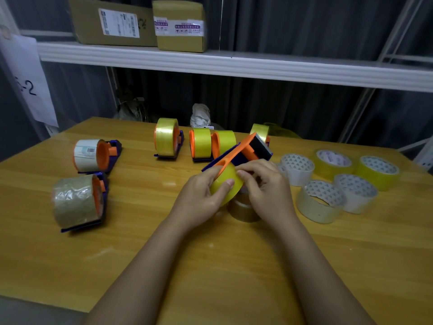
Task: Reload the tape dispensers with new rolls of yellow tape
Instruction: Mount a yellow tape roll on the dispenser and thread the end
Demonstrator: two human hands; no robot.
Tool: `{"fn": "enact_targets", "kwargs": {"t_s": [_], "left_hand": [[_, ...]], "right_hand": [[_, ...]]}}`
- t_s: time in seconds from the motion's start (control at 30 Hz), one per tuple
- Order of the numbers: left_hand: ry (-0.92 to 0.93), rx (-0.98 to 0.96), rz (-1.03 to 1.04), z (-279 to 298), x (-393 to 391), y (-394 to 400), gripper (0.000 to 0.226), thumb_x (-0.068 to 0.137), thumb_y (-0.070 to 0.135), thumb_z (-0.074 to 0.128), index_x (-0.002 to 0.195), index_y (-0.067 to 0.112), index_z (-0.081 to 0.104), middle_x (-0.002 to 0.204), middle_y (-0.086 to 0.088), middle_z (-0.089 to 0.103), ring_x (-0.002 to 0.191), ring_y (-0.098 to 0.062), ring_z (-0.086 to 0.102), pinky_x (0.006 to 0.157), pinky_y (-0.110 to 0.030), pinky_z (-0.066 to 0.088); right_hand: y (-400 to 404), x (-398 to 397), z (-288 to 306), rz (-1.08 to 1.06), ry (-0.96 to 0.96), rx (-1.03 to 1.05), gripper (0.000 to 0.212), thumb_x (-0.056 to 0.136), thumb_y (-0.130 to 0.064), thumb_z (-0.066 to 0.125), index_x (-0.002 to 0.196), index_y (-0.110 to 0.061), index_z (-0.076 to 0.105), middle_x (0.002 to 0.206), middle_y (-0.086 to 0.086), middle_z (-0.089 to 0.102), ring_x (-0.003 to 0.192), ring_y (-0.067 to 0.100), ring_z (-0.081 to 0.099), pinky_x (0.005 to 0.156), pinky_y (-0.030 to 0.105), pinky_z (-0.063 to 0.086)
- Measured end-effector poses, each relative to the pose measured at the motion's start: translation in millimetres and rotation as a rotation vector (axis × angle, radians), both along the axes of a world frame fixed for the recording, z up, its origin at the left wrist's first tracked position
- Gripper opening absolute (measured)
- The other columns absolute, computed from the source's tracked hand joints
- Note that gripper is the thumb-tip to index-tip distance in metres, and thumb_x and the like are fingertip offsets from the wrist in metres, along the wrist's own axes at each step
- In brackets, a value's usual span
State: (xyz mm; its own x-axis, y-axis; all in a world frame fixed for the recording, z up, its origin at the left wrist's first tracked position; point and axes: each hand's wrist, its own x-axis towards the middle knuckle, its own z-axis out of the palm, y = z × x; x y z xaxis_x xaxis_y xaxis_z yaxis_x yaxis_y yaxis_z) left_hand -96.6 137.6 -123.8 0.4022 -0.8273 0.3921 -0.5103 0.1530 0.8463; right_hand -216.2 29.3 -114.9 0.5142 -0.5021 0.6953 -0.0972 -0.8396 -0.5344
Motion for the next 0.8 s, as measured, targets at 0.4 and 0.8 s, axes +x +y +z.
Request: {"fn": "enact_targets", "kwargs": {"t_s": [0.4,0.8], "left_hand": [[0.016,0.051,-0.068,-5.2,-0.5,-5.3,0.044,0.084,0.056,0.054,0.122,0.034,0.053,0.1,-0.005,0.066,0.078,-0.031,0.068,0.06,-0.054,0.055],[-0.051,0.03,-0.015,-4.9,3.1,-5.2,0.035,0.087,0.055,0.05,0.117,0.038,0.056,0.095,-0.007,0.067,0.08,-0.035,0.064,0.06,-0.053,0.054]], "right_hand": [[5.5,0.7,-1.4,-0.121,0.046,0.025,0.009,0.094,-0.007,0.054,0.092,-0.012,0.06,0.086,-0.007,0.055,0.079,0.009,0.05,0.066,0.015,0.037],[4.8,-2.6,3.1,0.112,0.02,0.103,0.015,0.093,-0.018,0.061,0.105,-0.014,0.068,0.102,-0.009,0.061,0.096,0.004,0.058,0.076,0.014,0.05]]}}
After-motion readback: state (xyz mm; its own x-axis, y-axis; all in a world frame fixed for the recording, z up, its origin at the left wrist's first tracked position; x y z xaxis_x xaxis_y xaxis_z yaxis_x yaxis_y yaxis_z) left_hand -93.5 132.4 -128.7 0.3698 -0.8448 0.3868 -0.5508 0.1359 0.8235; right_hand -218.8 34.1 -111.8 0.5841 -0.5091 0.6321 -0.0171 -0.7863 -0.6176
